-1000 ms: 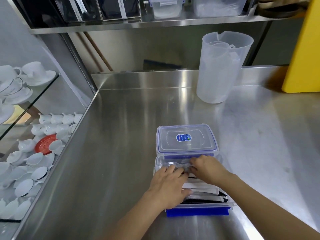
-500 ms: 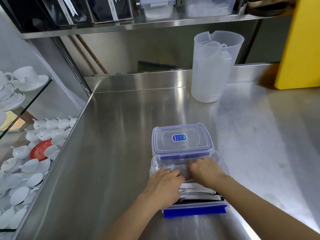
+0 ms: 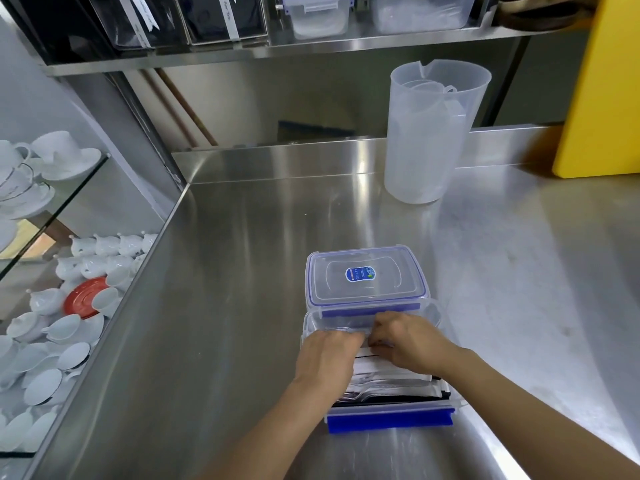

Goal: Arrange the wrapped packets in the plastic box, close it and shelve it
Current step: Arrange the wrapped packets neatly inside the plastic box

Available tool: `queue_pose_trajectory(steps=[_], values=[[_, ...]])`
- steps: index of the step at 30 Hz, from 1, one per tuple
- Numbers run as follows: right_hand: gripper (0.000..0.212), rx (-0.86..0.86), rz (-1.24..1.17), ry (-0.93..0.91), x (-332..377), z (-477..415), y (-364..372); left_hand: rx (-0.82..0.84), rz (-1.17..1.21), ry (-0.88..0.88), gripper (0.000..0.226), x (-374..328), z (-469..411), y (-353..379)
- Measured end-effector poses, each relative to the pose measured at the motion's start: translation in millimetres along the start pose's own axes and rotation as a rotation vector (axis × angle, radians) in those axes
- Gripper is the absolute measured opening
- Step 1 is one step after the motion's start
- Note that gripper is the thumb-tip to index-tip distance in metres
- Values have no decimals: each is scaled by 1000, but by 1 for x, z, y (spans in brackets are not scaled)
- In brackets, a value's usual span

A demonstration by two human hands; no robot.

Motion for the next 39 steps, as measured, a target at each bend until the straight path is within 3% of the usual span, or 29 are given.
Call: queue_pose_trajectory(steps=[6,11,18,25,28,31,34,39], values=[[17,48,-48,-9,4,5,-3,-73,47,-14,26,3,2,-5],[19,38,-23,16,-3,6,0,105,37,92,20,-1,13,13],[25,119,124,55,-2,5,7,122,63,112,20,3,18,15],[16,133,107,105,-5,5,7,62,133,147,23,-4,20,3],[10,113,53,101,-4,7,2,-36,137,114,22,2,19,-6],[15,72,31,110,-7,6,-6,-125,75,90,6,3,15,-17],[20,47,81,150,-14,3,-10,-143,19,67,30,7,8,-16],[23,66,150,199,-19,2,-4,-90,-69,46,35,4,-1,-5]])
Point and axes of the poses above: each hand's wrist, its own z-axis away from the middle knuckle, its own y-axis out of the palm, x = y × z, the point moved 10 cm from there along -z, towards the middle knuckle, and after that the axes turned 3 degrees about z, right-handed, at the moved point
